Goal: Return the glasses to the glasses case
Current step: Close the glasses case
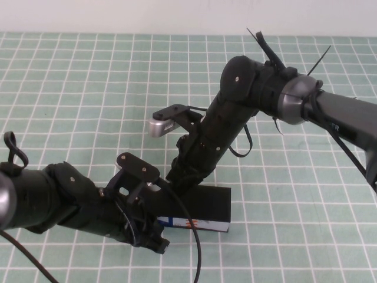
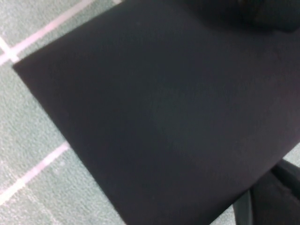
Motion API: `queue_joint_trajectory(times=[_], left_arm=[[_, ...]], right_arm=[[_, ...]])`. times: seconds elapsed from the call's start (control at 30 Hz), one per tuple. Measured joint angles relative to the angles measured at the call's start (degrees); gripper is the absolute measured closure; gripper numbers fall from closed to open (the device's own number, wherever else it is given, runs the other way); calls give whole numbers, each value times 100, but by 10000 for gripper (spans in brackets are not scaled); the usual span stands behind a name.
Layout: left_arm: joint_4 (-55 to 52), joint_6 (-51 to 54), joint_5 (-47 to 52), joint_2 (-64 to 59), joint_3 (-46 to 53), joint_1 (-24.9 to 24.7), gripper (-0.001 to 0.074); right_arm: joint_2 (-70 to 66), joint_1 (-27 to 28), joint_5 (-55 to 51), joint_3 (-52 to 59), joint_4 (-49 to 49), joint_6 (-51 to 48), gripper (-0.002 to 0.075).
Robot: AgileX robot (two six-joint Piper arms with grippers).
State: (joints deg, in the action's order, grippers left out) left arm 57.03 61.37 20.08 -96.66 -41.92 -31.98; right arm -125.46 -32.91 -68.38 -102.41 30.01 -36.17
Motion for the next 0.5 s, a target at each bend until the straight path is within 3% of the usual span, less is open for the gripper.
queue_joint_trajectory(times=[0.23, 0.5], left_arm=[[0, 52, 357, 151, 0, 0, 737], [-93, -6, 1485, 1512, -335, 0, 737]], right_arm=[[62, 0, -88, -280, -215, 14, 737], [1019, 65, -163, -1012, -839, 419, 737]])
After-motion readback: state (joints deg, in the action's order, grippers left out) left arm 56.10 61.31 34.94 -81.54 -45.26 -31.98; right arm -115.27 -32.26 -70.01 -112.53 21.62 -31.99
